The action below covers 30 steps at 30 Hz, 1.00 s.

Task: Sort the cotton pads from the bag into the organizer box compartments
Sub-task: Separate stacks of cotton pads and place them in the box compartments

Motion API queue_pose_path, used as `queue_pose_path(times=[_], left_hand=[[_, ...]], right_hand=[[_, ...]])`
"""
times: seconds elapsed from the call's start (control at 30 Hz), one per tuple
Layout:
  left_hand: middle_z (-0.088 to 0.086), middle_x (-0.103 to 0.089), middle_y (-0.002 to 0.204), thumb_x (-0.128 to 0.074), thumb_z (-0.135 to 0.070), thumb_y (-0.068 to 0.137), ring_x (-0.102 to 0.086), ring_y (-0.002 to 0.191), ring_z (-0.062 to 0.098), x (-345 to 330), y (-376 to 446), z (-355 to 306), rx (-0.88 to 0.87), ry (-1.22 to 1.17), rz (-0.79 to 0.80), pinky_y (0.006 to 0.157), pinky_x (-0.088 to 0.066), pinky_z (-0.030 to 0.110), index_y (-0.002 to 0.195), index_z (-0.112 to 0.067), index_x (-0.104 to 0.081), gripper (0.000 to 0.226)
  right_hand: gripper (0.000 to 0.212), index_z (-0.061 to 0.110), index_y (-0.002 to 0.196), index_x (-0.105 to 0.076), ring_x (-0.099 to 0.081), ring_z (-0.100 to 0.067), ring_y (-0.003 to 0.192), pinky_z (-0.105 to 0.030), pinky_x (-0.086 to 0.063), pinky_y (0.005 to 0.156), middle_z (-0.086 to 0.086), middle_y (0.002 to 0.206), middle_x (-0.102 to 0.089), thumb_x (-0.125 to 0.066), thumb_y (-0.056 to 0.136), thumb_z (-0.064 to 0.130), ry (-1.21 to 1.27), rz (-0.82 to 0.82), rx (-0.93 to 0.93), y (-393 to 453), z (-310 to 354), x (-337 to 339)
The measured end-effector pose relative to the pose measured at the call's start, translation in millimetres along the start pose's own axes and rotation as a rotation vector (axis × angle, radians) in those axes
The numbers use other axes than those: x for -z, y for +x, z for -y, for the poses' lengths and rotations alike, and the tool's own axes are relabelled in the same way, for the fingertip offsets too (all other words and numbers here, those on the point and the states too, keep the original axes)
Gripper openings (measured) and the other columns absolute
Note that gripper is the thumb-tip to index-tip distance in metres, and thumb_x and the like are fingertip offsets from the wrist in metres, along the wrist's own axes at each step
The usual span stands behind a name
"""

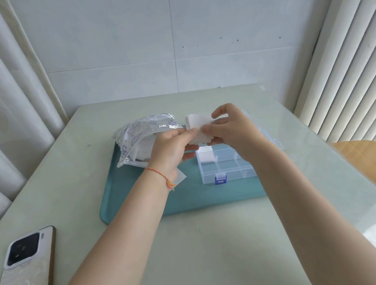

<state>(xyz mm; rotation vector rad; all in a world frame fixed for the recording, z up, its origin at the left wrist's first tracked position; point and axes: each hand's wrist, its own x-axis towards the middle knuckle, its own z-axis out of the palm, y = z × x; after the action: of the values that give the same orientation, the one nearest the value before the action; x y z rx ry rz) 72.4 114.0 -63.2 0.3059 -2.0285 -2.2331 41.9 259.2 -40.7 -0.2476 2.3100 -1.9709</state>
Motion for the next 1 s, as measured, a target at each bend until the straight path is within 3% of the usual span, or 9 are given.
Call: queue_pose_path(times=[0.17,0.27,0.37,0.43,0.5,0.6,0.67,0.77,1.0], left_hand=[[0.007,-0.058,0.076,-0.063,-0.016,0.094,-0.065,0.056,0.015,-10,-2,0,0.049,-0.070,0.034,0.051,-0.053,0.023,0.092,-0.008,-0.065,0.009],[0.009,-0.060,0.076,-0.064,-0.012,0.094,-0.065,0.053,0.015,-13,-3,2,0.032,-0.091,0.007,0.054,-0.055,0.023,0.088,-0.005,-0.065,0.008],[0.014,-0.064,0.081,-0.055,-0.006,0.098,-0.067,0.060,0.021,-13,-2,4,0.069,-0.221,0.003,0.061,-0.059,0.026,0.088,-0.002,-0.063,0.013],[0.018,-0.068,0.091,-0.046,-0.004,0.100,-0.070,0.069,0.023,-14,-4,4,0.136,-0.364,0.058,0.065,-0.060,0.029,0.100,0.001,-0.064,0.018],[0.014,-0.068,0.091,-0.042,-0.006,0.099,-0.071,0.073,0.022,-13,-7,3,0.199,-0.506,0.141,0.065,-0.060,0.028,0.098,-0.002,-0.065,0.023],[0.008,-0.071,0.085,-0.032,-0.011,0.099,-0.072,0.075,0.018,-8,-11,2,0.245,-0.597,0.277,0.064,-0.057,0.022,0.085,-0.006,-0.071,0.041],[0.007,-0.071,0.077,-0.028,-0.009,0.098,-0.071,0.071,0.019,-2,-11,5,0.274,-0.631,0.284,0.060,-0.056,0.022,0.075,-0.007,-0.072,0.050],[0.008,-0.071,0.079,-0.028,-0.014,0.099,-0.072,0.074,0.021,4,-9,7,0.350,-0.702,0.249,0.067,-0.056,0.028,0.090,-0.007,-0.066,0.040],[0.015,-0.068,0.099,-0.030,-0.019,0.100,-0.072,0.080,0.028,10,-6,9,0.379,-0.775,0.198,0.076,-0.058,0.034,0.121,-0.004,-0.057,0.037]], right_hand=[[0.021,0.007,0.094,-0.055,-0.067,-0.024,0.064,-0.042,-0.059,0.075,-0.009,0.081,-0.068,-0.074,0.085,0.008,-0.103,-0.041,0.057,0,-3,13],[0.015,0.005,0.101,-0.058,-0.070,-0.023,0.065,-0.036,-0.060,0.070,-0.011,0.087,-0.070,-0.067,0.090,0.011,-0.064,-0.077,0.029,0,-7,16],[0.034,0.010,0.129,-0.053,-0.068,-0.017,0.093,-0.034,-0.057,0.084,-0.003,0.116,-0.064,-0.054,0.098,0.023,-0.133,-0.092,0.040,-5,-13,6],[0.051,0.015,0.147,-0.038,-0.055,-0.014,0.119,-0.029,-0.044,0.098,0.004,0.136,-0.050,-0.049,0.101,0.033,-0.183,-0.039,0.094,-15,-15,-6],[0.060,0.018,0.154,-0.026,-0.041,-0.012,0.134,-0.026,-0.034,0.106,0.003,0.150,-0.039,-0.046,0.101,0.040,-0.260,0.049,0.171,-25,-17,-18],[0.060,0.021,0.155,-0.022,-0.031,-0.011,0.141,-0.016,-0.024,0.101,0.002,0.155,-0.034,-0.043,0.103,0.040,-0.428,0.154,0.257,-34,-16,-29],[0.064,0.022,0.156,-0.018,-0.029,-0.013,0.142,-0.021,-0.024,0.109,0.002,0.157,-0.030,-0.045,0.102,0.042,-0.455,0.134,0.303,-37,-15,-33],[0.067,0.021,0.156,-0.020,-0.027,-0.015,0.144,-0.040,-0.024,0.117,0.002,0.157,-0.030,-0.045,0.100,0.046,-0.591,0.157,0.339,-38,-15,-36],[0.068,0.018,0.157,-0.017,-0.015,-0.012,0.149,-0.036,-0.015,0.120,0.004,0.162,-0.020,-0.042,0.101,0.049,-0.649,0.135,0.367,-42,-19,-43]])
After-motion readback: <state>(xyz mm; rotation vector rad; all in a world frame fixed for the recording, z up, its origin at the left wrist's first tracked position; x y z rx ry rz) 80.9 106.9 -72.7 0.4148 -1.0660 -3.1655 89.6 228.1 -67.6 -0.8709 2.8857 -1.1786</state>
